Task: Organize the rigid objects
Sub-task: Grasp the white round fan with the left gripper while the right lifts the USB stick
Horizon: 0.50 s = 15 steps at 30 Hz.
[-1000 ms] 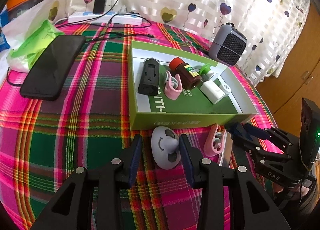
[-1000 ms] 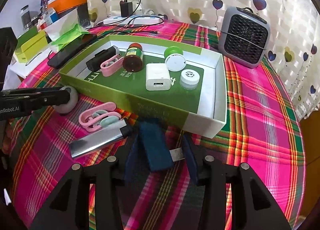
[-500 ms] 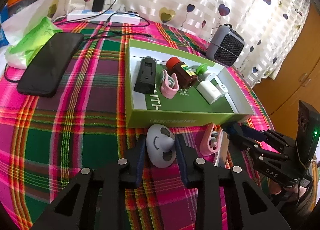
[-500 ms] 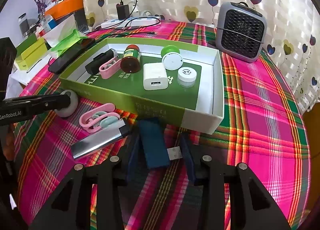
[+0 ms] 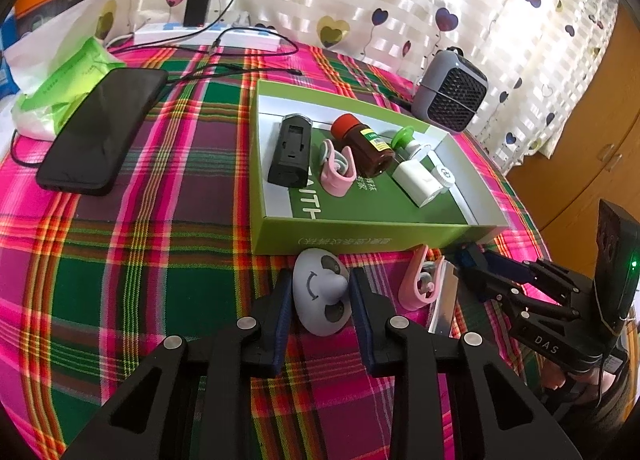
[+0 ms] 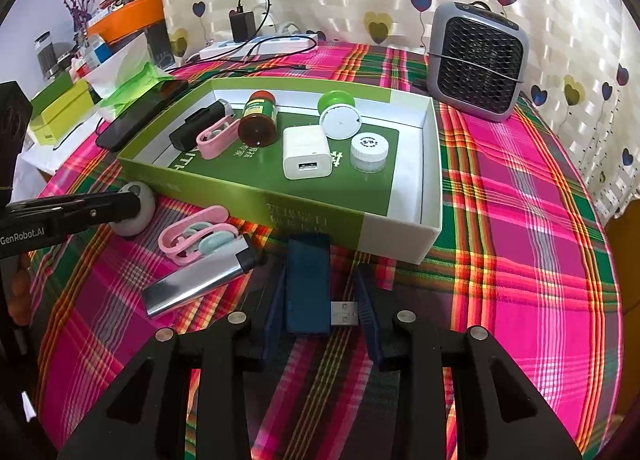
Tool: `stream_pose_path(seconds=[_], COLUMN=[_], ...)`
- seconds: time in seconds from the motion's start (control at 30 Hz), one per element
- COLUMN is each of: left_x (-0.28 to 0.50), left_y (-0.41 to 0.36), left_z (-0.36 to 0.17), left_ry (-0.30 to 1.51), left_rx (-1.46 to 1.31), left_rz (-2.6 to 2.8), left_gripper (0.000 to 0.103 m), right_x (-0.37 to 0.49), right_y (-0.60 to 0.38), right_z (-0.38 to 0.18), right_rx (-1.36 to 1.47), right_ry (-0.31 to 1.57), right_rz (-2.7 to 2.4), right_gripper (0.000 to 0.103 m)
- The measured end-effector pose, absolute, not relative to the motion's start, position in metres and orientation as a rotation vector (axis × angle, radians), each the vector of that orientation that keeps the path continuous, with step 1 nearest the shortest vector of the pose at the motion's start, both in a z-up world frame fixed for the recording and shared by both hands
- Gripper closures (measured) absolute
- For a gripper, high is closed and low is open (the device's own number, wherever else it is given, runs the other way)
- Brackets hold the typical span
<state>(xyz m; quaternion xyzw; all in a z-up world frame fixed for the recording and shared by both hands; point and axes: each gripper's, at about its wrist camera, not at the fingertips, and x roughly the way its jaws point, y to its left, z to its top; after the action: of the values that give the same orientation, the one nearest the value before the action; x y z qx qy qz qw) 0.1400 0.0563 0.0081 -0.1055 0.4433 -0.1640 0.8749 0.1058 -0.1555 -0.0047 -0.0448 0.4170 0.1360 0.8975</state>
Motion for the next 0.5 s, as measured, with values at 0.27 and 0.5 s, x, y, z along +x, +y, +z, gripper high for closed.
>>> stream_pose_path(seconds=[0.27, 0.5], left_x=[0.1371, 0.134], left_y=[0.0562, 0.0578], left_z=[0.0101, 0.0105], left_ry=[0.918, 0.917], left_rx=[-0.221, -0.225], left_rz=[-0.34, -0.34], left_gripper=[0.078, 0.078], right_x=[0.1026, 0.0992], right_y=[-0.1561, -0.1581], right_z=[-0.0039, -0.0012], right_rx=[-0.082, -0.067], right_ry=[0.862, 0.849], right_rz=[0.282, 0.283], right_gripper=[0.068, 0.068])
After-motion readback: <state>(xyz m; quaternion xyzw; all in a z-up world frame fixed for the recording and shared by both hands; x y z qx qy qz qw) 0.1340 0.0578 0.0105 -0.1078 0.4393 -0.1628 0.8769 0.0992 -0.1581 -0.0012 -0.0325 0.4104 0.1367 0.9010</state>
